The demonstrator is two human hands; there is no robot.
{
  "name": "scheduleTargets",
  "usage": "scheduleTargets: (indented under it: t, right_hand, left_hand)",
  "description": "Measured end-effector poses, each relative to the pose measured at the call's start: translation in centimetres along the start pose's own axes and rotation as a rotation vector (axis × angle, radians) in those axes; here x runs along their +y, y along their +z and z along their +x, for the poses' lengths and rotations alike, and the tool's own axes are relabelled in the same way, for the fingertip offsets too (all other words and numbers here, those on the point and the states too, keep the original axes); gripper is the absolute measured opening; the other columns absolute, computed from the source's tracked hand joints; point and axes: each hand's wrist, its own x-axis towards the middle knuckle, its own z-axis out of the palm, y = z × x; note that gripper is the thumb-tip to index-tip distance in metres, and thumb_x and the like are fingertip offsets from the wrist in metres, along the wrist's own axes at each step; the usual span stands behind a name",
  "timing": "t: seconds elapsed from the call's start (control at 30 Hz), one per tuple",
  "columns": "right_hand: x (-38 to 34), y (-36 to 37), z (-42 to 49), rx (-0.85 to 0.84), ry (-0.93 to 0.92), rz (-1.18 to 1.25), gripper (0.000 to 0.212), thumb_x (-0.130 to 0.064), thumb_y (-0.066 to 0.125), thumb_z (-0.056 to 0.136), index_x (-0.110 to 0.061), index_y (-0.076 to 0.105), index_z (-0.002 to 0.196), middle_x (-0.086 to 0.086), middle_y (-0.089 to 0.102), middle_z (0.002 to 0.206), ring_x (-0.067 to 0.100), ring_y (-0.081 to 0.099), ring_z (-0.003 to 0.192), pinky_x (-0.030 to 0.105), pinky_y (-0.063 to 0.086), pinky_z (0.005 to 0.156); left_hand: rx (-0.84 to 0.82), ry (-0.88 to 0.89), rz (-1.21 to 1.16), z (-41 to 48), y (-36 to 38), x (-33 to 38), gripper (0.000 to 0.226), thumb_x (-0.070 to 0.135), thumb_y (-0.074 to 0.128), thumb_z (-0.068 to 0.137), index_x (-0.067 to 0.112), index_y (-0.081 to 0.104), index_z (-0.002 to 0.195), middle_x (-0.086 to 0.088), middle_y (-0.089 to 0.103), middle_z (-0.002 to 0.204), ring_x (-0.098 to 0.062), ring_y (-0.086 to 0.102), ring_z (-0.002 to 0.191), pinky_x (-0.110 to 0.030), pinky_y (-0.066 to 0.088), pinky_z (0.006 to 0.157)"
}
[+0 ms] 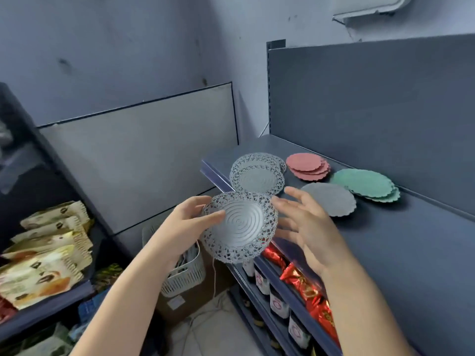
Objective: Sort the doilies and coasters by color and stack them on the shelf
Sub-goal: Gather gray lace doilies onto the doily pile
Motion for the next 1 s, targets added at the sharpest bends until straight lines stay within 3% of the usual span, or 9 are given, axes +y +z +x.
scheduleTargets:
  t: [0.13,0.27,0.37,0.43,0.53,0.63,0.7,0.83,1.0]
  right_hand:
    - [-0.2,0.9,7.9,0.123,-0.048,-0.093,0.055,-0.041,0.072,0.078,-0.032,0.044,0.125,-0.006,0.059,0.117,0.017,0.058,0.111,0.046,0.045,0.1]
    - [0.4,2.2,12.6,0.26,-0.086,-0.256,0.059,-0.039,0.068,0.082,-0.034,0.039,0.133,-0.009,0.047,0.129,0.007,0.05,0.112,0.029,0.035,0.092]
    - [1.0,3.1,16.0,0.32,-0.086,-0.452,0.068,-0.044,0.067,0.082,-0.034,0.031,0.139,-0.008,0.038,0.14,0.015,0.042,0.127,0.036,0.034,0.104]
    - [1.7,3.5,17.6,0.384,-0.068,-0.625,0.072,-0.048,0.064,0.082,-0.034,0.026,0.142,-0.009,0.032,0.146,0.016,0.037,0.133,0.034,0.032,0.105]
    - [2.1,4.6,19.1,0.505,-0.013,-0.833,0.067,-0.05,0.059,0.084,-0.034,0.027,0.141,-0.009,0.032,0.148,0.016,0.036,0.132,0.03,0.031,0.099]
    - [3.3,6.5,21.0,0.674,0.046,-1.04,0.068,-0.053,0.055,0.086,-0.027,0.03,0.143,-0.007,0.034,0.148,0.018,0.032,0.134,0.031,0.028,0.106]
    - [4.7,7.4,21.7,0.738,0.008,-1.197,0.066,-0.057,0.053,0.085,-0.023,0.038,0.139,-0.005,0.04,0.143,0.02,0.035,0.13,0.033,0.029,0.107]
    - [5.6,8.3,21.8,0.894,-0.007,-1.12,0.056,-0.054,0.064,0.08,-0.024,0.054,0.127,-0.015,0.05,0.131,0.008,0.043,0.119,0.017,0.029,0.098]
    - [5.6,9.3,21.9,0.986,0.069,-1.093,0.06,-0.05,0.068,0.078,-0.023,0.05,0.129,-0.012,0.035,0.14,0.007,0.04,0.127,0.017,0.028,0.099]
  left_hand:
    - [-0.013,0.063,0.008,7.7,0.1,0.7,0.048,0.038,0.074,0.077,0.033,0.058,0.122,0.009,0.057,0.126,-0.005,0.053,0.117,-0.04,0.046,0.101]
    - [-0.107,0.08,0.061,14.3,1.0,0.5,0.048,0.037,0.073,0.079,0.033,0.056,0.123,0.01,0.057,0.121,-0.003,0.065,0.091,-0.028,0.054,0.087]
    - [-0.194,0.137,0.151,20.2,1.5,0.2,0.051,0.04,0.071,0.08,0.031,0.053,0.128,0.013,0.056,0.121,-0.006,0.065,0.09,-0.02,0.052,0.079]
    - [-0.279,0.214,0.253,23.9,2.1,-0.6,0.054,0.043,0.069,0.081,0.031,0.05,0.13,0.011,0.054,0.124,-0.009,0.063,0.097,-0.025,0.052,0.085]
    - [-0.397,0.404,0.382,28.4,3.0,-1.0,0.051,0.039,0.071,0.08,0.03,0.053,0.127,0.012,0.057,0.116,-0.005,0.06,0.086,-0.019,0.048,0.081]
    - [-0.558,0.599,0.517,32.3,3.5,-0.8,0.053,0.036,0.075,0.076,0.032,0.054,0.124,0.014,0.058,0.114,-0.005,0.056,0.081,-0.015,0.042,0.072]
    - [-0.642,0.609,0.504,33.9,3.5,-0.8,0.056,0.042,0.077,0.071,0.036,0.054,0.122,0.019,0.058,0.11,-0.002,0.053,0.083,-0.015,0.04,0.073]
    - [-0.802,0.56,0.379,37.2,3.8,-1.2,0.05,0.043,0.082,0.065,0.043,0.058,0.109,0.021,0.053,0.088,0.003,0.047,0.06,-0.011,0.034,0.057]
    - [-0.845,0.61,0.322,37.8,4.0,-1.5,0.048,0.038,0.082,0.067,0.042,0.057,0.108,0.027,0.05,0.085,0.001,0.047,0.066,-0.014,0.035,0.059]
